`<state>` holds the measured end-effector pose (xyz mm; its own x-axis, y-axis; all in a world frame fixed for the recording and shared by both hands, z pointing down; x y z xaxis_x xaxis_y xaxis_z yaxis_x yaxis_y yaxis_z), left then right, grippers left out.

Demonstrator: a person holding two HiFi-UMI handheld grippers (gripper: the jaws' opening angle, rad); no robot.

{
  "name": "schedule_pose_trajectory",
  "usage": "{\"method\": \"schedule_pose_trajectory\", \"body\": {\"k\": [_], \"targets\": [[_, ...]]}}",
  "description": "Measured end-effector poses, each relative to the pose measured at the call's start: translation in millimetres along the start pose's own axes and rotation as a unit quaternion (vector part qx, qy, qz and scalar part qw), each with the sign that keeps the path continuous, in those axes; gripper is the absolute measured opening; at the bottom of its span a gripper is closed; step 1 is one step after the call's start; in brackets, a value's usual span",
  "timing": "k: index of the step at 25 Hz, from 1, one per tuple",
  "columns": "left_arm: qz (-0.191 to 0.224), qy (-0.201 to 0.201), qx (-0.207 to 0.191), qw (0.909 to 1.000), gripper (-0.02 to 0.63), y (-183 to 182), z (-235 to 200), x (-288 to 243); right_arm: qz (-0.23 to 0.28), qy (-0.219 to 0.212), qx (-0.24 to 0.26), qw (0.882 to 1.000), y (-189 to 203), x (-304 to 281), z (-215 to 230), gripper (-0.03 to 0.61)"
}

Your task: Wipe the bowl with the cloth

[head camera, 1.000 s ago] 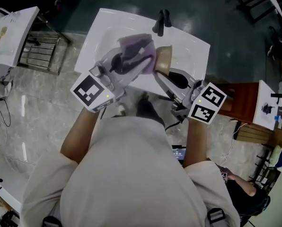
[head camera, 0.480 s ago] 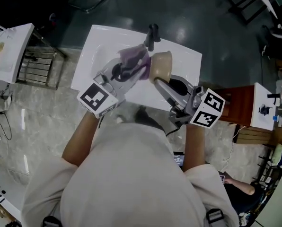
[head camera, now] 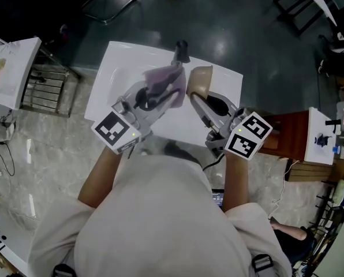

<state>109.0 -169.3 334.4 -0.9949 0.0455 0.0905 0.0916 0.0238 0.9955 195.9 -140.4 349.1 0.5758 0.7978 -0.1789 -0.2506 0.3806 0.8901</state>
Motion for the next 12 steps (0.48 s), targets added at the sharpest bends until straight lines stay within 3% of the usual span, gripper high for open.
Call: {"method": "schedule_pose_trajectory", "body": {"k": [6, 12], "targets": [[-0.046, -0.063, -0.057, 0.9953, 0.061, -12, -27, 11, 0.003, 0.073, 0.057, 0.996, -18, 12, 15, 0.014], [-0.060, -0.132, -0.079, 0.9862, 0.061, -32, -57, 46, 0.007, 0.158, 0.100, 0.982, -36, 35, 38, 0.014]]}}
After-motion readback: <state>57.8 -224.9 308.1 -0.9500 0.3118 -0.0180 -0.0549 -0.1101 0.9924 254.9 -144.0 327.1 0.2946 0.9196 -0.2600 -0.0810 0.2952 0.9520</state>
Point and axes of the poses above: the fingertips, and each gripper's own axes: x backward along the fingers, z to its right, y out of its underside, the point moved 3 cm from there along x, backward along the fingers, and after that the axes turned 10 degrees about y, right-handed, at the moved point
